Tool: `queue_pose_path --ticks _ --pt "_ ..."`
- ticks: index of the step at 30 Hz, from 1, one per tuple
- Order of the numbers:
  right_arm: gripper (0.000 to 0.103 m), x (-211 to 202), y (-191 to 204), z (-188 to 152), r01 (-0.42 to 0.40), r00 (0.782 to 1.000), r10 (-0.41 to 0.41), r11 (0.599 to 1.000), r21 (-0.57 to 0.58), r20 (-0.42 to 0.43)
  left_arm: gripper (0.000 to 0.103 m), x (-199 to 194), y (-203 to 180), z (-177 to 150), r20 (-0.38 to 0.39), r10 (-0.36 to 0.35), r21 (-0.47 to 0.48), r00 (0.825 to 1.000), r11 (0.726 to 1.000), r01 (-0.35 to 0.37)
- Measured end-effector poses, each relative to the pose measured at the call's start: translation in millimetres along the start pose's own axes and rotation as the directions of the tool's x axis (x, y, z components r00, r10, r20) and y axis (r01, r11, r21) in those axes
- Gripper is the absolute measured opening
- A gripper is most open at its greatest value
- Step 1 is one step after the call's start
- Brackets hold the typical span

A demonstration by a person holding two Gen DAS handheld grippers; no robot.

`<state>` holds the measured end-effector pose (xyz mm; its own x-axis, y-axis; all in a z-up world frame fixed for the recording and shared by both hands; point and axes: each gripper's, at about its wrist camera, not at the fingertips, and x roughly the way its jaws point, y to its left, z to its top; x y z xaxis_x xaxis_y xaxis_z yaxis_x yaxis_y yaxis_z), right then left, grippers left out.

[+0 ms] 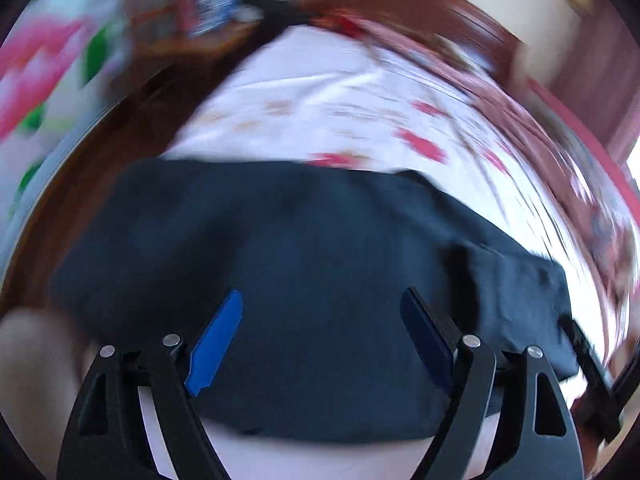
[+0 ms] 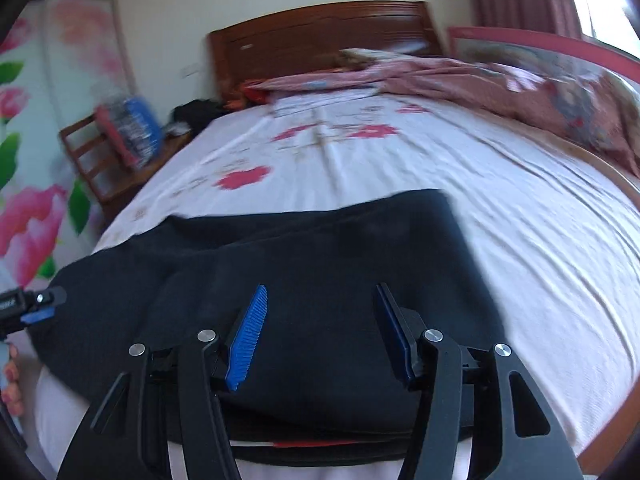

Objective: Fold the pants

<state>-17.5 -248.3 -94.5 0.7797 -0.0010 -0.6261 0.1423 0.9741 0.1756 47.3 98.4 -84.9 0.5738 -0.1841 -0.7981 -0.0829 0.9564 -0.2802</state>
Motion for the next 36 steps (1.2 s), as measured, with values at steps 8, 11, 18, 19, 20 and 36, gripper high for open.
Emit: queue_pose_path --ticks 8,11,18,19,20,36 --pt "0.055 34.6 38.7 -19.3 -0.082 0.986 0.068 0.993 -0.088 -0.150 0.082 -26.3 88.6 -23.9 0.020 0.037 -0.301 0.999 0.953 -0.030" --pt "0.055 33.9 35.7 -23.5 -0.094 0.987 0.079 0.990 -0.106 -0.141 0.088 -30.9 101.7 -21.2 0.082 0.067 -0.328 0.994 0.944 -0.037" --pt "0.055 35.7 33.7 -26.0 -0.100 0.988 0.087 0.990 -0.103 -0.130 0.087 17.2 129.4 -1.7 -0.016 0.039 -0.384 0.999 0.923 -0.042" --pt "0.055 35.7 33.0 -26.2 -0.103 0.988 0.089 0.990 -0.101 -0.129 0.084 21.2 130.6 -1.1 -0.020 0.033 -0.399 0.999 0.916 -0.039" --pt "0.055 35.5 31.9 -26.7 -0.105 0.988 0.092 0.990 -0.099 -0.127 0.080 23.2 131.7 -1.4 -0.020 0.040 -0.408 0.999 0.912 -0.044" --pt "0.057 35.1 25.2 -24.8 -0.143 0.983 0.135 0.988 -0.058 -0.127 0.027 -32.6 79.7 9.1 0.172 0.261 -0.194 0.950 0.954 -0.227"
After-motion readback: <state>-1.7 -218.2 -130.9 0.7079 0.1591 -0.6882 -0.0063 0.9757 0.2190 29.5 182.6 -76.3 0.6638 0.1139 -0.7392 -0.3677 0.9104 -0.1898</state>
